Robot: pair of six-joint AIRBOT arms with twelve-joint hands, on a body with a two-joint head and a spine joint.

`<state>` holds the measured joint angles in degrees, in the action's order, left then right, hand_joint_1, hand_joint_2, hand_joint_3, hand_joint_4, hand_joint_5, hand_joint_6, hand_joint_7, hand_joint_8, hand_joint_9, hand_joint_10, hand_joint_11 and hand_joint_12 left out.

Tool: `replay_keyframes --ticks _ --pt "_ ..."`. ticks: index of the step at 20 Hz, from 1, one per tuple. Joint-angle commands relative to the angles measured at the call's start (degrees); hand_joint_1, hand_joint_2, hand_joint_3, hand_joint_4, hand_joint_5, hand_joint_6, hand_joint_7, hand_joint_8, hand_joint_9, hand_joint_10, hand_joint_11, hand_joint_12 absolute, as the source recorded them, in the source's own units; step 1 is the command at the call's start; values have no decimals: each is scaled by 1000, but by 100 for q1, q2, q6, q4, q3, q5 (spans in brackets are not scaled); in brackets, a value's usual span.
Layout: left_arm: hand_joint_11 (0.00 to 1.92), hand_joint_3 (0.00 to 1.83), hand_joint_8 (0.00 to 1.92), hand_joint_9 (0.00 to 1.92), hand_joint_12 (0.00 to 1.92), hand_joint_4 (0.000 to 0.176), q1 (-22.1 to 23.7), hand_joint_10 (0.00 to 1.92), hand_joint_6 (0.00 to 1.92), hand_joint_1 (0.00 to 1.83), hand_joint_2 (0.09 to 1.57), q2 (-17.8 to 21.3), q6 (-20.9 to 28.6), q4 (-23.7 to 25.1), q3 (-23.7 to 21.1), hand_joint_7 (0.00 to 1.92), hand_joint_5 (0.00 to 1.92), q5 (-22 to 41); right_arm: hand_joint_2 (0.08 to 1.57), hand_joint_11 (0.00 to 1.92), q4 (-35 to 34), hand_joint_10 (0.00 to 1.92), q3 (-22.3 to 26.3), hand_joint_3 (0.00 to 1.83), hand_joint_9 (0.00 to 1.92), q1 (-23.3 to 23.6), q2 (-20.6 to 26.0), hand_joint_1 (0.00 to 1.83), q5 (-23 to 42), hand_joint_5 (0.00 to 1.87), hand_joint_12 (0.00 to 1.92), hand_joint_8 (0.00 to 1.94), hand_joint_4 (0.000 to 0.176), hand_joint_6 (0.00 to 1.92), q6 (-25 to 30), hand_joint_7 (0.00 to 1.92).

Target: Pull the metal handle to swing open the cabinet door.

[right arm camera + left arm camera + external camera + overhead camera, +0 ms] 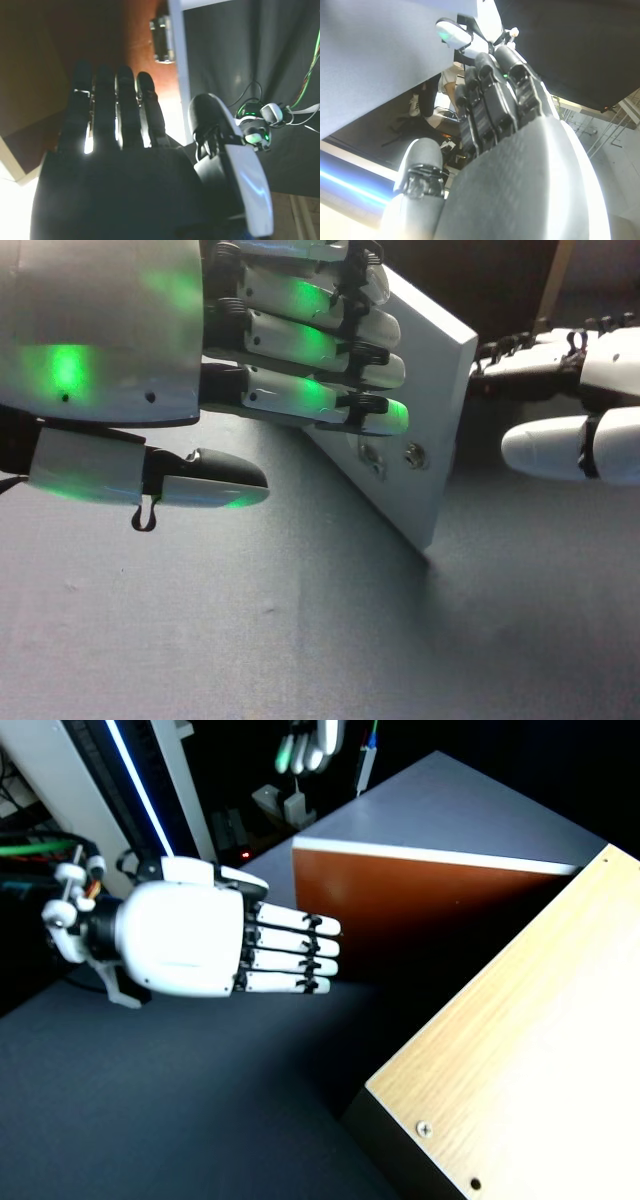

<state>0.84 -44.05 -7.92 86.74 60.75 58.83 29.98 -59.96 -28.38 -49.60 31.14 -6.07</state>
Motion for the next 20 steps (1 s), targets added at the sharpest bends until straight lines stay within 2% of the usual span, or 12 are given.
replay_keyframes --ticks 1,20 --pt "41 56 1 433 873 0 68 2 1 0 1571 37 -68 -544 2 455 428 133 1571 0 -90 0 59 90 203 26 31 0 711 240 600 1 0 2 43 239" --pt "19 68 4 412 892 0 68 5 5 0 1571 37 -68 -544 2 433 420 133 1571 0 121 3 8 93 217 -81 -431 0 1259 246 623 2 0 2 39 252"
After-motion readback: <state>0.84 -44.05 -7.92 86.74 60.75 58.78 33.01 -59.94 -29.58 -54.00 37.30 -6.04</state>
